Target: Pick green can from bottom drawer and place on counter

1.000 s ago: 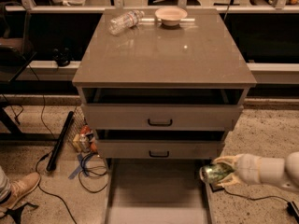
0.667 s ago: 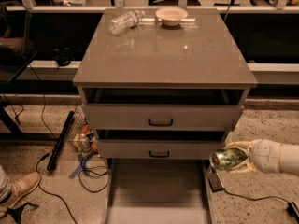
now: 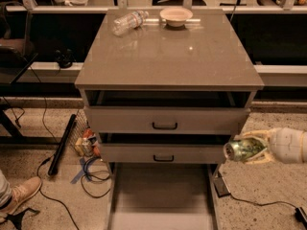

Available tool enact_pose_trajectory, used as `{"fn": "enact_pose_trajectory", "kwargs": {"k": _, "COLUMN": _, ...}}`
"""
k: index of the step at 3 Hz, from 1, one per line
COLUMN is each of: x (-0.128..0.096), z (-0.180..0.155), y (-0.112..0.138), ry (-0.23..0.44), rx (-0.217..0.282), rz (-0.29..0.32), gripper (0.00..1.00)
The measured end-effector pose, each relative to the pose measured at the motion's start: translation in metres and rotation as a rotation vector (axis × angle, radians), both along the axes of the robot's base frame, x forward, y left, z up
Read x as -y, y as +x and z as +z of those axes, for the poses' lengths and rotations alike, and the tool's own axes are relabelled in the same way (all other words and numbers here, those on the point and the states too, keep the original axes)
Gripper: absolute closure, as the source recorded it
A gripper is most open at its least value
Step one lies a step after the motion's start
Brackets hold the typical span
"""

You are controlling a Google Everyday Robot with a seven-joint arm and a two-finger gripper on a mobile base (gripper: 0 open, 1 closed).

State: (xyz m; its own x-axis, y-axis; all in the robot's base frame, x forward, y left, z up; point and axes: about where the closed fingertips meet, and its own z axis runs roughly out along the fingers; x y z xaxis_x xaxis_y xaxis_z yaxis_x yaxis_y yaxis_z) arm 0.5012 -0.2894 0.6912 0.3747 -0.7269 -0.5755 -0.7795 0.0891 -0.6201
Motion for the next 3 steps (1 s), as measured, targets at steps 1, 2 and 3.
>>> {"fn": "enact_pose_trajectory", "kwargs": {"k": 1, "x": 0.008, "z": 0.069, "y": 0.024, "ry": -0.037, "rx": 0.064, "rz": 0.008, "gripper": 1.00}}
{"fn": "enact_pose_trajectory", "kwargs": {"k": 2, "x": 0.007, "z": 0.138, "y": 0.050, "ry": -0.053, "rx": 0.132, "rz": 0.007, "gripper": 1.00}}
{"fn": "enact_pose_trajectory", "kwargs": {"k": 3, "x": -0.017, "z": 0.233, "y": 0.110, "ry": -0.047, "rx": 0.243, "rz": -0.006, "gripper": 1.00}}
